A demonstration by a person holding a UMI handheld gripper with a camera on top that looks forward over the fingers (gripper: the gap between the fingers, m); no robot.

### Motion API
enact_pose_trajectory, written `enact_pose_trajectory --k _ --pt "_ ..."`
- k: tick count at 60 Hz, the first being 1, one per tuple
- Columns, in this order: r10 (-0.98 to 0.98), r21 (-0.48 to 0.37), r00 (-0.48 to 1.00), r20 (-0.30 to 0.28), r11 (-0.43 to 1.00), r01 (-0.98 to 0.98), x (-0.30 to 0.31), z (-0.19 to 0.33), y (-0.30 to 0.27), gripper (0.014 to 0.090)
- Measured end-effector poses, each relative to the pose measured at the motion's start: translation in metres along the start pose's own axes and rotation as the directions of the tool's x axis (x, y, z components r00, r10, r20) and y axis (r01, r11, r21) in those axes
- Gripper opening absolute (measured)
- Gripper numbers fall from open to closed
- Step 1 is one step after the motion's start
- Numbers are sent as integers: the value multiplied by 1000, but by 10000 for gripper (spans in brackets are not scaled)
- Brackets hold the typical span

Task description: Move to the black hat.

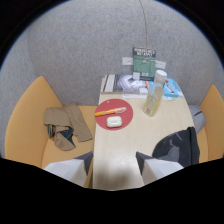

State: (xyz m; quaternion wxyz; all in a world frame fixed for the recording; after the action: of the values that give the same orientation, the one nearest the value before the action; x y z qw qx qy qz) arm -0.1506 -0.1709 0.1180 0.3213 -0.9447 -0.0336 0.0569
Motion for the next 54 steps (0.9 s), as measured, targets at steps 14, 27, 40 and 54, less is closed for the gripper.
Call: enact_pose_trajectory --k 14,27,40,54 --pt "-12 -15 1000 -1 1000 12 5 -12 7 873" --pt "-29 -48 1000 -2 998 29 34 -43 31 872" --pt "-45 -85 998 -32 996 42 81 -65 55 869" --pt "-28 -99 995 -97 995 18 144 -72 69 872"
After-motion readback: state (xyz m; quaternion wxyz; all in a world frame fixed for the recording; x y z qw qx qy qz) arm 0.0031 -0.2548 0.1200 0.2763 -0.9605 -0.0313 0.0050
